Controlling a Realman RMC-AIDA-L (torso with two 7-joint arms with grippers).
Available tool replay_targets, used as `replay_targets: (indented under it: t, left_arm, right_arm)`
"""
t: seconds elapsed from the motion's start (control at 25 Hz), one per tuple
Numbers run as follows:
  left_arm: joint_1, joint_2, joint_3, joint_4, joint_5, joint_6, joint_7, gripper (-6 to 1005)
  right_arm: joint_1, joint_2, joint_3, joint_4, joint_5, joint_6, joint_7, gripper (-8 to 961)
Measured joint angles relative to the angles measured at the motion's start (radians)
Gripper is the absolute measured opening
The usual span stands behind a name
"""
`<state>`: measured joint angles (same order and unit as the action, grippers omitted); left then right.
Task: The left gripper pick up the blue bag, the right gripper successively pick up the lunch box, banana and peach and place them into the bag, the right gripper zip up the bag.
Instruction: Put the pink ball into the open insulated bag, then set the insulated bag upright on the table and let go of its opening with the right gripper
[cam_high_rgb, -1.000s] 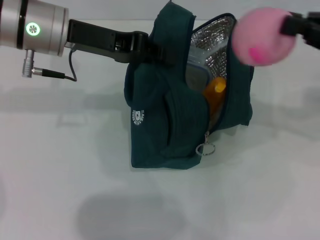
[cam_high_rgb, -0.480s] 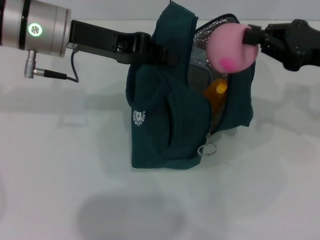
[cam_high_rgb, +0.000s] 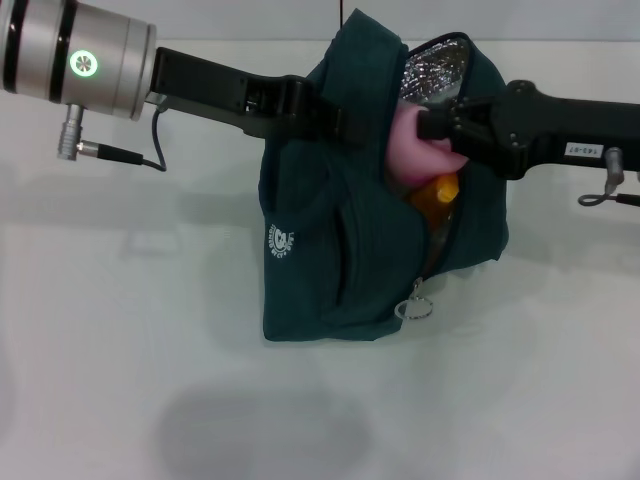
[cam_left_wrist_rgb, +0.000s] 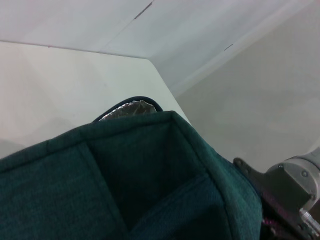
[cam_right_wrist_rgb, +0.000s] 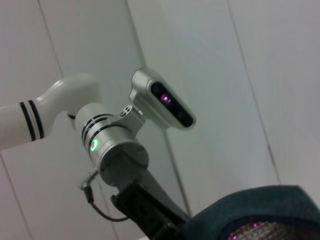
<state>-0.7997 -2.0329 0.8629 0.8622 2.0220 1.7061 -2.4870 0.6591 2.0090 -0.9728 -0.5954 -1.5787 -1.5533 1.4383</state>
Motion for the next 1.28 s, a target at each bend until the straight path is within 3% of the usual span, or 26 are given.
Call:
replay_targets:
  t: [0.4,0.8,1.08,1.24,1.28]
  left_arm:
    - [-0.008,0.0,-0.001,0.0,-0.001,0.0,-0.001,47]
    - [-0.007,-0.003,-0.001,0.0,0.0,-0.001,0.0,47]
    - [0.002,-0.004,0.001,0.0,0.001,-0.001,0.008,47]
    - [0.002,-0.004,0.002,0.0,0.005,-0.003,0.015,47]
    - [0.002,-0.004,0.002,0.0,0.006,-0.003,0.015,47]
  right_arm:
    - [0.023,-0.008,-0.029,0.005,-0.059,0.002,0.101,24]
    - [0.005,0.002,-0.014,-0.001,-0.042,-0.035,0.127,210]
    - [-0.107,-0.009,0.143,-0.062,0.096,-0.256,-0.003,370]
    - [-0.196,-0.011,0.258,-0.105,0.1,-0.259,-0.039,535]
    - [-0.243,-0.011,0.29,-0.096,0.099,-0.208,-0.09,572]
